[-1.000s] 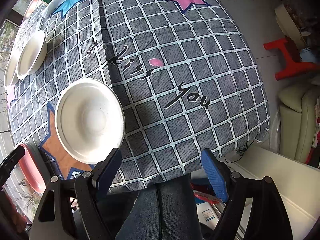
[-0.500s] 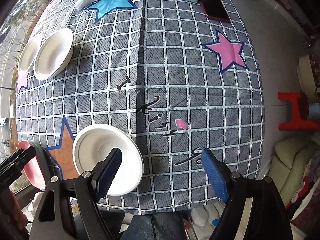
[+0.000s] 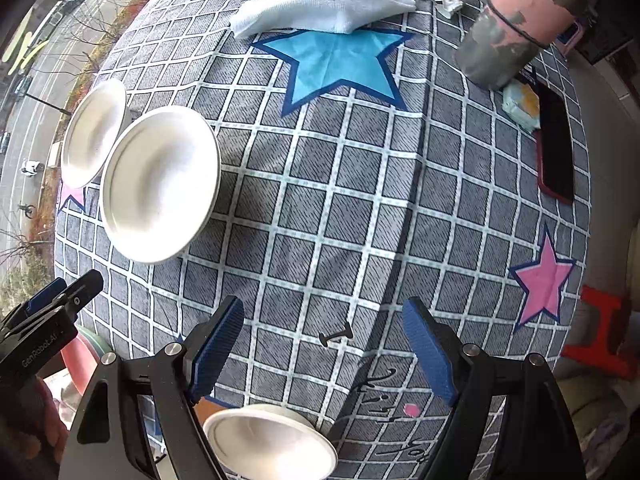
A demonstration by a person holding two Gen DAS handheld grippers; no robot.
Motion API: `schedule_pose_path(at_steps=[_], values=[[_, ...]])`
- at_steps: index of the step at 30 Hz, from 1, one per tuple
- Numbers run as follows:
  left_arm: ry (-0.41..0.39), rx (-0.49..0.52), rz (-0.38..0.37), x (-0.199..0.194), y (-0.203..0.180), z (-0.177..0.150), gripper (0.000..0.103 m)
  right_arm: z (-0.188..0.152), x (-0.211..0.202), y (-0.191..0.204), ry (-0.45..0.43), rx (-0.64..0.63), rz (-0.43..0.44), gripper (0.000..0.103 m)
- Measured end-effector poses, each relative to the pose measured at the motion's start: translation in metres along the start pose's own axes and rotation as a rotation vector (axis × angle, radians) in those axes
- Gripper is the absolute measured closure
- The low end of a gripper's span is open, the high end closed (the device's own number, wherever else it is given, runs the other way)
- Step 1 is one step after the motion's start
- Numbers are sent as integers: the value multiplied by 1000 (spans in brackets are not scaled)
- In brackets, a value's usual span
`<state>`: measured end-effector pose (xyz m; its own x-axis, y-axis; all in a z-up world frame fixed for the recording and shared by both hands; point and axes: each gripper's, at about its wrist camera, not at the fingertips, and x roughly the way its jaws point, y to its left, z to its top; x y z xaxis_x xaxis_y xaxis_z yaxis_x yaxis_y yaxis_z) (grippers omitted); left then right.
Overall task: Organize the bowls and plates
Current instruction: 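Close both tools together on the rim of the second white bowl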
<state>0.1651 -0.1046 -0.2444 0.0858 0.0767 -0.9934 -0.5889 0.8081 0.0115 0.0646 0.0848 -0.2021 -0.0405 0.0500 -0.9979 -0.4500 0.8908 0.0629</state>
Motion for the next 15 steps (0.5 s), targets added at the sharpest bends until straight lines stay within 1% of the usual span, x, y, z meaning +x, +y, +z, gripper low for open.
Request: schedule_pose_path(at_steps=[5, 10, 13, 15], values=[[12, -23, 11, 19, -2, 26, 22, 33, 22, 16, 22, 42, 67, 21], [19, -35, 24, 40, -4, 39, 22, 52, 42, 25, 35, 83, 121, 21], [50, -44, 15, 53, -2, 42, 30, 59, 55, 26, 59, 113, 152, 21], [60, -53, 10, 59, -1, 45, 37, 64, 61, 29, 58, 105, 154, 21]])
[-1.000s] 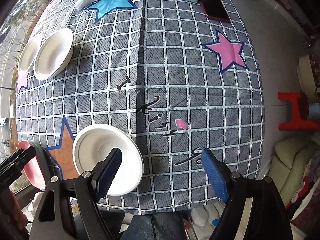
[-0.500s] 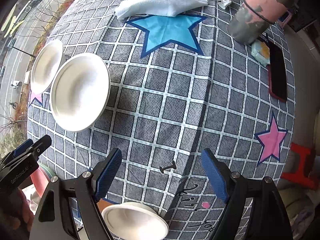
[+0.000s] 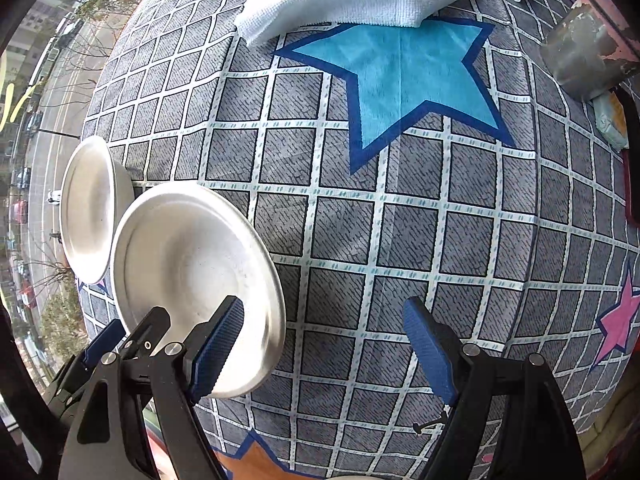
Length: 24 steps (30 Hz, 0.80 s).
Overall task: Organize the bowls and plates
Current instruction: 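Close both tools together on the rim of the second white bowl, then lift the second bowl with both tools and carry it to the first bowl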
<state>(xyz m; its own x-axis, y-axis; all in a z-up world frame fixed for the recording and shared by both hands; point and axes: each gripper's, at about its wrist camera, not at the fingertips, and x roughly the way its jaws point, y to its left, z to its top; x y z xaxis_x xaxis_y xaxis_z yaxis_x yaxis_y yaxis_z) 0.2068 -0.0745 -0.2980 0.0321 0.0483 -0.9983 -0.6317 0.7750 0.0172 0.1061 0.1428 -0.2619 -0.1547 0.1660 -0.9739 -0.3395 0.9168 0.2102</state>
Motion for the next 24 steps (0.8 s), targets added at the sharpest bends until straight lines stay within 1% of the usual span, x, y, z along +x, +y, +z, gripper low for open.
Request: schedule_pose_path(at_steps=[1, 3, 4, 5, 6, 7, 8, 9, 10, 12, 13, 17, 19, 24], values=[[1, -5, 0, 2, 0, 2, 40, 2, 2, 3, -4, -12, -2, 21], [5, -11, -7, 7, -2, 8, 52, 7, 7, 10, -15, -38, -3, 21], [13, -10, -22, 9, -4, 10, 55, 11, 8, 14, -20, -47, -7, 21], [21, -10, -36, 13, -7, 13, 61, 12, 11, 17, -21, -54, -8, 21], [25, -6, -49, 14, -8, 14, 65, 15, 13, 21, -19, -60, -8, 25], [24, -1, -58, 15, -9, 15, 66, 15, 16, 24, -16, -65, -4, 31], [21, 9, -62, 15, -11, 16, 69, 16, 19, 27, -7, -73, 4, 46], [20, 24, -63, 15, -15, 17, 73, 14, 23, 29, 9, -82, 9, 57], [24, 40, -63, 16, -23, 20, 75, 11, 26, 32, 24, -94, 13, 63], [23, 78, -59, 15, -31, 16, 78, 3, 29, 35, 21, -117, 9, 75], [21, 98, -55, 14, -35, 14, 78, -1, 30, 34, 30, -124, 13, 78], [35, 200, -62, 14, -52, -4, 78, -27, 34, 27, 75, -132, 30, 79], [50, 259, -54, 17, -60, -21, 78, -48, 35, 18, 88, -142, 22, 79], [77, 391, -62, 20, -78, -62, 78, -98, 38, -11, 137, -73, 39, 79]])
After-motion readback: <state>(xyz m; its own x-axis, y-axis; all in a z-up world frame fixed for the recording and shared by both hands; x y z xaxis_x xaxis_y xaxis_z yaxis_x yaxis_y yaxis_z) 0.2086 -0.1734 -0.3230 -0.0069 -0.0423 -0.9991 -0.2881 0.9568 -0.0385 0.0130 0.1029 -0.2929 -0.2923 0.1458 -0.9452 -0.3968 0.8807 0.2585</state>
